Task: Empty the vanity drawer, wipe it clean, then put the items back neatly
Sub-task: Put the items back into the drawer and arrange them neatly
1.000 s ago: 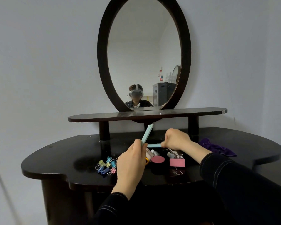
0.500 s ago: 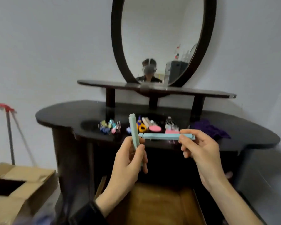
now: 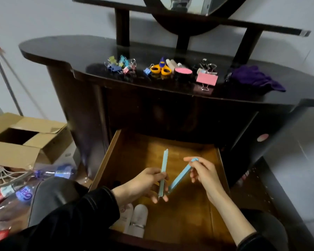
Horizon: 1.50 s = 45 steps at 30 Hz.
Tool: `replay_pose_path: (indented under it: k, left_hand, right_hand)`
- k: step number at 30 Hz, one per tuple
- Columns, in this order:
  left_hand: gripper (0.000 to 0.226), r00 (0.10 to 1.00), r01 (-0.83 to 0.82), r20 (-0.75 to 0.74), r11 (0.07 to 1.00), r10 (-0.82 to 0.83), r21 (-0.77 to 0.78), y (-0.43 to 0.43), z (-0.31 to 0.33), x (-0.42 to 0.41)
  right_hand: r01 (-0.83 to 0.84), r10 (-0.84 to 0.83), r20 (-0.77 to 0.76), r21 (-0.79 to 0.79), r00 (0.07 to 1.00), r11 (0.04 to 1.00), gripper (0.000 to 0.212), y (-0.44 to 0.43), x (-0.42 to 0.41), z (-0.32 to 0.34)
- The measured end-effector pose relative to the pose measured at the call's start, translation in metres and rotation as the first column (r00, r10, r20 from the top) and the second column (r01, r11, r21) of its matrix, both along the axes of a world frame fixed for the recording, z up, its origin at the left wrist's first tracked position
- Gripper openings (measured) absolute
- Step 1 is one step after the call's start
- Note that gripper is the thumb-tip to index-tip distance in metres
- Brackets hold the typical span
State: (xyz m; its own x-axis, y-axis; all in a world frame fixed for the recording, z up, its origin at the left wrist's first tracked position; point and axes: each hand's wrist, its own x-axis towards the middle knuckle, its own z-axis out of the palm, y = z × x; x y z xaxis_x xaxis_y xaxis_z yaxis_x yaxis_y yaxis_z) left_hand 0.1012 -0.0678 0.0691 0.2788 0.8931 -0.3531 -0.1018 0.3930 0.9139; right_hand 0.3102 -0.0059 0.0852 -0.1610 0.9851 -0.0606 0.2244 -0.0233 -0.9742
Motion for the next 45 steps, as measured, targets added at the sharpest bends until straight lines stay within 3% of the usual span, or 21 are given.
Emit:
replay_pose_path:
  k: [3, 7, 16, 22, 26, 28, 30, 32, 36, 38, 42, 45]
  left_hand:
    - [0.033, 0.985, 0.006, -0.173, 1.0, -0.009, -0.018, 0.012, -0.016, 0.002]
    - [0.035, 0.942, 0.085, -0.326, 0.996, -0.075, 0.016, 0.022, -0.03, 0.003]
    - [0.033, 0.972, 0.102, -0.212, 0.995, -0.097, 0.008, 0.02, -0.045, 0.013]
    - [0.035, 0.981, 0.164, -0.098, 0.986, -0.166, -0.031, 0.022, -0.045, 0.009]
    - [0.039, 0.959, 0.23, -0.17, 0.973, -0.228, -0.011, 0.022, -0.046, 0.009]
    - [0.034, 0.947, 0.231, -0.231, 0.973, -0.225, -0.003, 0.021, -0.047, 0.009]
    - [0.027, 0.924, 0.235, -0.307, 0.972, -0.227, -0.009, 0.02, -0.047, 0.008]
    - [0.025, 0.873, 0.274, -0.421, 0.962, -0.248, 0.003, 0.02, -0.047, 0.007]
    - [0.025, 0.777, 0.356, -0.568, 0.934, -0.274, 0.038, 0.02, -0.046, 0.006]
    - [0.02, 0.801, 0.329, -0.543, 0.943, -0.253, 0.045, 0.021, -0.045, 0.005]
    - [0.028, 0.88, 0.107, -0.471, 0.992, -0.061, 0.073, 0.025, -0.041, 0.0]
    - [0.044, 0.957, -0.222, -0.202, 0.973, 0.206, -0.059, 0.028, -0.04, -0.004]
  right_hand:
    - [-0.024, 0.029, 0.091, -0.051, 0.995, 0.998, 0.028, 0.011, -0.004, -0.017]
    - [-0.055, 0.07, 0.092, -0.158, 0.993, 0.986, 0.031, 0.016, -0.004, -0.035]
    - [-0.115, 0.107, -0.044, -0.298, 0.993, 0.948, 0.028, 0.019, -0.003, -0.047]
    - [-0.136, 0.15, 0.034, -0.264, 0.988, 0.955, 0.031, 0.016, -0.002, -0.048]
    - [-0.135, 0.152, 0.05, -0.249, 0.987, 0.959, 0.033, 0.016, 0.0, -0.049]
    - [-0.125, 0.156, 0.143, -0.203, 0.977, 0.971, 0.037, 0.015, 0.001, -0.051]
    - [-0.135, 0.153, 0.309, -0.078, 0.939, 0.988, 0.042, 0.014, 0.002, -0.054]
    - [-0.247, 0.209, 0.454, 0.026, 0.866, 0.969, 0.043, 0.012, 0.005, -0.056]
    - [-0.525, 0.444, 0.645, -0.076, 0.622, 0.848, 0.026, 0.004, 0.004, -0.059]
    - [-0.559, 0.489, 0.654, -0.121, 0.577, 0.821, 0.022, 0.001, 0.001, -0.061]
    - [-0.498, 0.462, 0.566, -0.103, 0.683, 0.861, 0.008, 0.001, 0.004, -0.059]
    - [-0.406, 0.408, 0.474, -0.112, 0.78, 0.907, 0.009, 0.004, 0.006, -0.056]
